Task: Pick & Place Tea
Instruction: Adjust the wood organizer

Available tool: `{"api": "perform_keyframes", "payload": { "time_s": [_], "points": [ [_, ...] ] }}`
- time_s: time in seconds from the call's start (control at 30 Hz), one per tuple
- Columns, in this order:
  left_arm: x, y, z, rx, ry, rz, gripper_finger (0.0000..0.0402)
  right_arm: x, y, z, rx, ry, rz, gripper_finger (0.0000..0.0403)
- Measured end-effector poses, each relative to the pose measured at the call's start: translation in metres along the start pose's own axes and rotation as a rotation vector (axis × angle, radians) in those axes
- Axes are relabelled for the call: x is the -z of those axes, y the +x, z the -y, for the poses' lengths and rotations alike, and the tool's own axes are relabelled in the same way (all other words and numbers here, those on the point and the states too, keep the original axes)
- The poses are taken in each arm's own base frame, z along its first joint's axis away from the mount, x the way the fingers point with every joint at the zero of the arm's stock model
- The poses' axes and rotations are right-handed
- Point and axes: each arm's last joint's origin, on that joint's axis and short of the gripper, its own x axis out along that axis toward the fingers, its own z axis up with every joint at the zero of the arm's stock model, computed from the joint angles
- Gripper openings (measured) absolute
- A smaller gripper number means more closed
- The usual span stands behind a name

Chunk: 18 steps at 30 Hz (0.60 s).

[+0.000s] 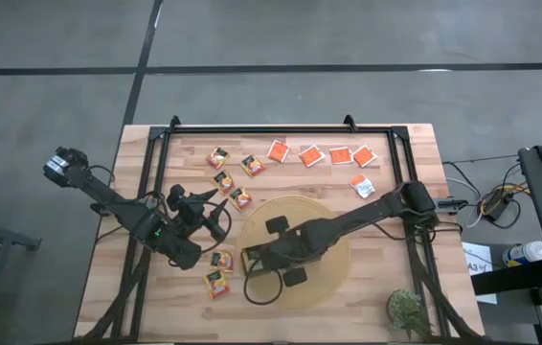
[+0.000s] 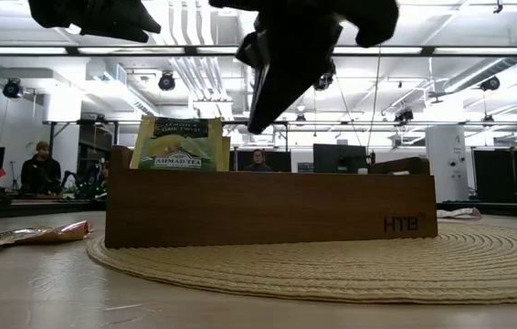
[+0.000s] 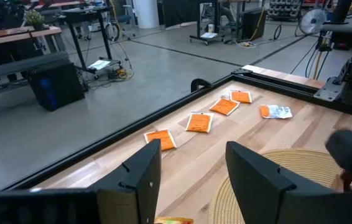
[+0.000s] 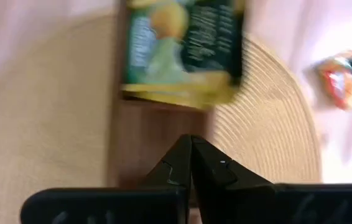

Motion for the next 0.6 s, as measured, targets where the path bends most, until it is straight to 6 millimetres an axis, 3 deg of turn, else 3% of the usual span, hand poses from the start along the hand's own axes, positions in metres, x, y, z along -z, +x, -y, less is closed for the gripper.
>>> {"api": "perform_keyframes", "payload": {
  "time_s": [0.33,0.6],
  "points": [
    [0.001,0.0,0.0,0.001,0.041,-0.002,0.0174,0.022,-0.024,0.006,0.034,0.019,0.047,0.0008],
    [0.014,0.002,-0.004,0.0,0.087,-0.018,0.0174,0.067,-0.041,0.012,-0.186,0.035,0.106,0.0008]
  ]
}}
